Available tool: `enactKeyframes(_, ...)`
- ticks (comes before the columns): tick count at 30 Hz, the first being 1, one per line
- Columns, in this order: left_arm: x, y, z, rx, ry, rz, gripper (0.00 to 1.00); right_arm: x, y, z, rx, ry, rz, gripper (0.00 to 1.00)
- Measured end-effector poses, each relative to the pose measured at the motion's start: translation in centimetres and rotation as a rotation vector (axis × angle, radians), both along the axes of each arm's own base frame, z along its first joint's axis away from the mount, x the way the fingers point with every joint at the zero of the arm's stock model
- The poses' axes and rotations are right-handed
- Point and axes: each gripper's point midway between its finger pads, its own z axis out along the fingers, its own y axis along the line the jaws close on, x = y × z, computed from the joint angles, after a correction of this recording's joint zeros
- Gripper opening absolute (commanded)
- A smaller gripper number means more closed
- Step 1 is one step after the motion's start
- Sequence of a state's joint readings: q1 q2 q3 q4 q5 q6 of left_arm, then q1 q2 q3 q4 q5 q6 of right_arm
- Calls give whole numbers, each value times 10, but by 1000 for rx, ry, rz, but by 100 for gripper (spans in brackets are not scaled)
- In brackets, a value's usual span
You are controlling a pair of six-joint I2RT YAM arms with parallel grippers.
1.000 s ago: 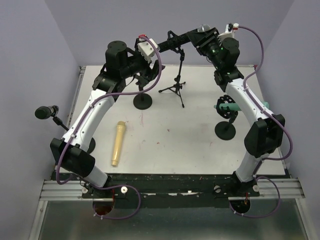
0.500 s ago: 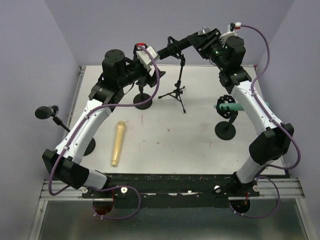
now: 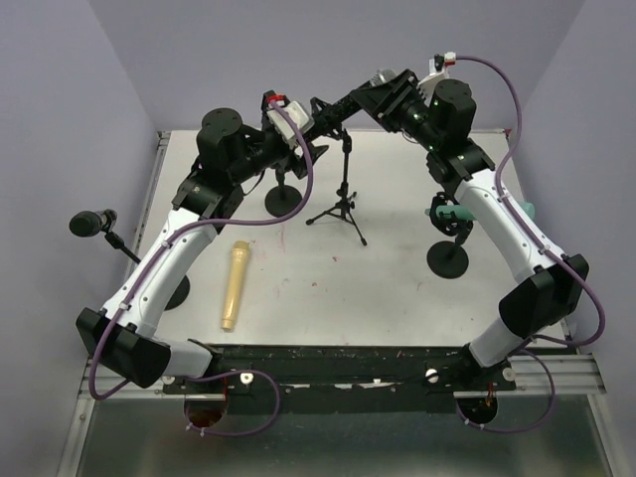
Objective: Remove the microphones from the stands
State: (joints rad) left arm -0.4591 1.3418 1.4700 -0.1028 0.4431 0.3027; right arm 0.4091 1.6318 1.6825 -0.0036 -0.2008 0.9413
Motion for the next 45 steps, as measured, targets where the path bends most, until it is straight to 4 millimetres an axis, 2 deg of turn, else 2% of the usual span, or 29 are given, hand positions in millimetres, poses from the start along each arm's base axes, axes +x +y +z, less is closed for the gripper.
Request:
enactKeyframes(4, -2, -2, -1, 4, 3, -11, 90, -17, 5, -10, -4, 21, 22, 5)
enactKeyframes(7, -4, -6, -5, 8, 8, -22, 90, -27, 1, -11, -4, 20, 24, 8)
enactKeyframes(13, -7, -12, -4, 3, -2, -35, 90, -32, -1, -12, 1, -8, 25, 7)
enactKeyframes(21, 4, -24, 22, -54, -59, -45, 88, -25, 2, -11, 0, -23, 24, 4)
enactKeyframes(23, 10, -28, 32, -73, -65, -47, 85, -20, 4, -11, 4, -26, 24, 4)
enactKeyframes(26, 18, -37, 46, -78, -68, -69, 73, -15, 6, -11, 6, -31, 25, 4)
enactKeyframes(30, 29, -50, 58, -41, -51, -113, 72, -11, 9, -10, 7, -52, 28, 1)
enactKeyframes(35, 34, -54, 40, 41, 24, -127, 72, -8, 13, -7, -10, -100, 50, 1)
enactKeyframes(45, 35, -44, -5, 198, 75, -68, 71, -4, 12, -5, -34, -140, 56, 1)
